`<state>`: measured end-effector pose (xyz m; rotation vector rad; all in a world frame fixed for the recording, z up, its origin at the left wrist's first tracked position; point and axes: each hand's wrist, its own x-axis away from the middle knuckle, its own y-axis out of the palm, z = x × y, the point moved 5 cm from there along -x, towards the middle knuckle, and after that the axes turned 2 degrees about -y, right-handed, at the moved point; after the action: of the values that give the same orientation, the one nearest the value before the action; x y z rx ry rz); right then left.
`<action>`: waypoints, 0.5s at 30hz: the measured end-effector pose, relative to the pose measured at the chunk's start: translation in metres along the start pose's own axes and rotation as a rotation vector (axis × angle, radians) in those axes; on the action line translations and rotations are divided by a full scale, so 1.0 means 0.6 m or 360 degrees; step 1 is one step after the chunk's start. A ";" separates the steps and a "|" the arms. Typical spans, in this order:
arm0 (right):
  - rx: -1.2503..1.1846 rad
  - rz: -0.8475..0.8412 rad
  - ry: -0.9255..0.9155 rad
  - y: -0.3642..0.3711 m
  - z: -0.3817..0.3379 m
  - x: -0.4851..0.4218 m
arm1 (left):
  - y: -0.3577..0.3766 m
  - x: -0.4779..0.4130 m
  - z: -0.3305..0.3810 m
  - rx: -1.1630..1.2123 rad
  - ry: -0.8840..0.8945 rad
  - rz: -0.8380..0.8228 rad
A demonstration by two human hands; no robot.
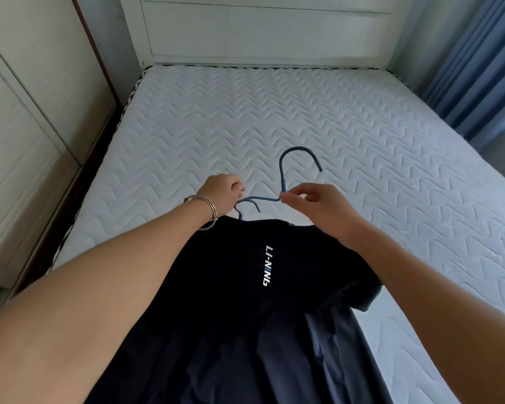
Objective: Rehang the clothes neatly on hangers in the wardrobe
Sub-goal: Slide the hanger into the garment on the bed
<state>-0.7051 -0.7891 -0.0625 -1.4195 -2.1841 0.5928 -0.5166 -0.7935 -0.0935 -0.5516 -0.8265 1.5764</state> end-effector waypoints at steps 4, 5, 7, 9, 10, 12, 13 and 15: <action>-0.0037 0.0114 -0.0099 -0.047 -0.099 0.029 | -0.102 0.040 0.051 -0.0087 0.0171 0.0067; -0.0036 0.0125 -0.0130 -0.058 -0.131 0.039 | -0.134 0.058 0.063 -0.0047 0.0223 0.0112; -0.0007 0.0131 -0.0210 -0.073 -0.201 0.063 | -0.196 0.102 0.079 0.0063 0.0312 0.0206; 0.0037 0.0160 -0.0287 -0.083 -0.271 0.090 | -0.257 0.152 0.090 0.0101 0.0377 0.0342; 0.0052 0.0167 -0.0310 -0.086 -0.306 0.105 | -0.289 0.179 0.097 0.0092 0.0423 0.0419; 0.0064 0.0119 -0.0312 -0.089 -0.371 0.135 | -0.350 0.238 0.116 -0.0017 0.0536 0.0543; 0.0043 0.0079 -0.0302 -0.091 -0.404 0.149 | -0.378 0.266 0.126 -0.0121 0.0579 0.0575; -0.0051 0.0005 -0.0261 -0.094 -0.468 0.178 | -0.430 0.319 0.144 -0.0390 0.0620 0.0630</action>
<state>-0.6173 -0.6828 0.2104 -1.4364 -2.3273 0.7009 -0.4495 -0.6146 0.1786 -1.2178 -0.6379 1.6507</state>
